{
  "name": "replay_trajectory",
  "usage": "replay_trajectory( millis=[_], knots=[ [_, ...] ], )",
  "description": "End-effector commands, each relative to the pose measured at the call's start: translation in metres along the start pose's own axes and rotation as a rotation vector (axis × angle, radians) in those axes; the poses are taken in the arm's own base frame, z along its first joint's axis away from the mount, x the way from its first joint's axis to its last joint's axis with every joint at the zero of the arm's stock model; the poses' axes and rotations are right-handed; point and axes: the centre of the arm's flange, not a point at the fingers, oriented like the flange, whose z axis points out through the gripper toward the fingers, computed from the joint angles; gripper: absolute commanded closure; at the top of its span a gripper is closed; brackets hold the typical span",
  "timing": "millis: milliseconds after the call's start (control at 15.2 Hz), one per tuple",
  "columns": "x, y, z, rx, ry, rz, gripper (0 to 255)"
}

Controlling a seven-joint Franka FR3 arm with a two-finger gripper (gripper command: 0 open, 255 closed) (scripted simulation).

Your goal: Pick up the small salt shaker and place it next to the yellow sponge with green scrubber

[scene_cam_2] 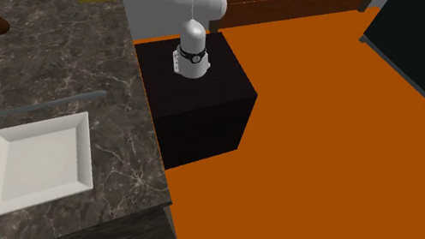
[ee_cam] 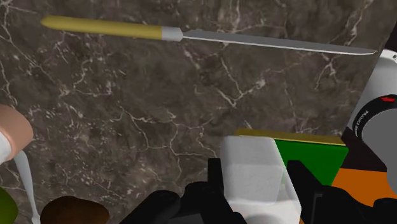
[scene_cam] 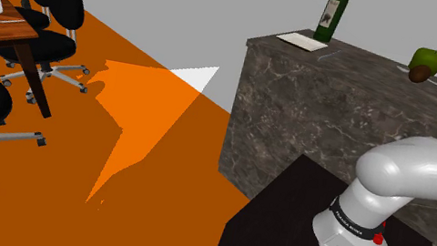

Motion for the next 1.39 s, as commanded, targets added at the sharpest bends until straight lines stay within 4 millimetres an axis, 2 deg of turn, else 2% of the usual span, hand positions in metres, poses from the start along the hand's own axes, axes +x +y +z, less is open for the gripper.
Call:
replay_trajectory(
  millis=[0,1122,1320],
  knots=[
    [-0.004,0.0,0.011,0.0,0.0,0.0,255],
    [-0.032,0.0,0.098,0.0,0.0,0.0,255],
    [-0.032,0.0,0.098,0.0,0.0,0.0,255]
  ],
)
